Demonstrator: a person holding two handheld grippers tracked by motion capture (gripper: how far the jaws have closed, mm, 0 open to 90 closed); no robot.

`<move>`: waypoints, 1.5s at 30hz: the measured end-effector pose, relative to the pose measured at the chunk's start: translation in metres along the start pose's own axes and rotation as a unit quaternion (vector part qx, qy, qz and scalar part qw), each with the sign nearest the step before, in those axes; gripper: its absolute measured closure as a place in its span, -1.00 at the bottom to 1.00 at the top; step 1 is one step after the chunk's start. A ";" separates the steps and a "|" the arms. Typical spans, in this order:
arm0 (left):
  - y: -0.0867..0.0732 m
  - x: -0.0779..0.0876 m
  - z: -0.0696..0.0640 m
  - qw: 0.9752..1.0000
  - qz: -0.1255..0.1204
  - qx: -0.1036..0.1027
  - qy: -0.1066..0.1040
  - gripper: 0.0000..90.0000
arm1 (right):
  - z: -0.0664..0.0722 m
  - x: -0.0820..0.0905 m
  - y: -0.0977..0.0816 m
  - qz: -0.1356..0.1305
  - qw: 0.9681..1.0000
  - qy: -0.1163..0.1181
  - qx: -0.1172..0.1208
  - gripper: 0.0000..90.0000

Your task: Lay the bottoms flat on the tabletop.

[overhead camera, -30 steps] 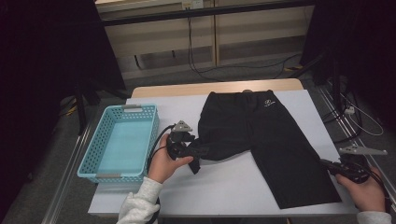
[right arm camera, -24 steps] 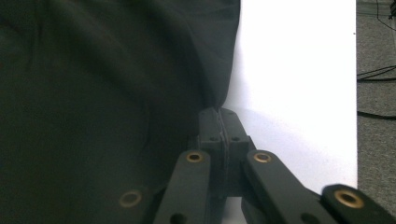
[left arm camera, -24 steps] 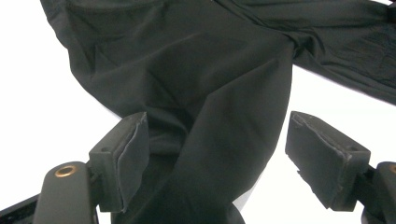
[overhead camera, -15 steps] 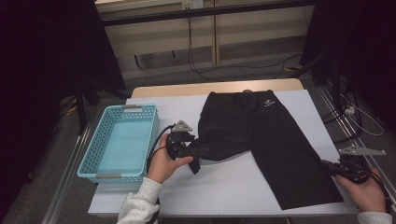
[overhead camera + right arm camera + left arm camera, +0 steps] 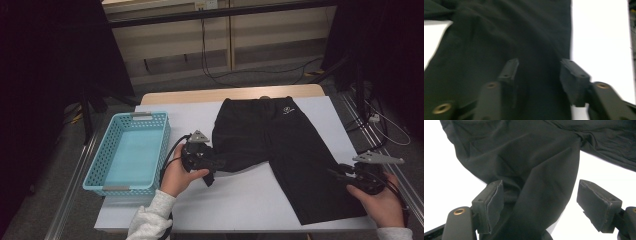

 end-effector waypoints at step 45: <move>-0.004 0.006 -0.001 1.000 0.008 0.002 0.007 -0.53 | 0.118 -0.047 0.002 0.060 0.982 0.109 0.145 0.96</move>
Point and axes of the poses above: each handheld gripper's, and its own axes: x roughly backward along the jaws, y roughly out of its top, z roughly to its left, the point moved 1 cm from there along -x, roughly forward along the jaws, and after that the axes turned 3 degrees about -x, right-handed, at the moved point
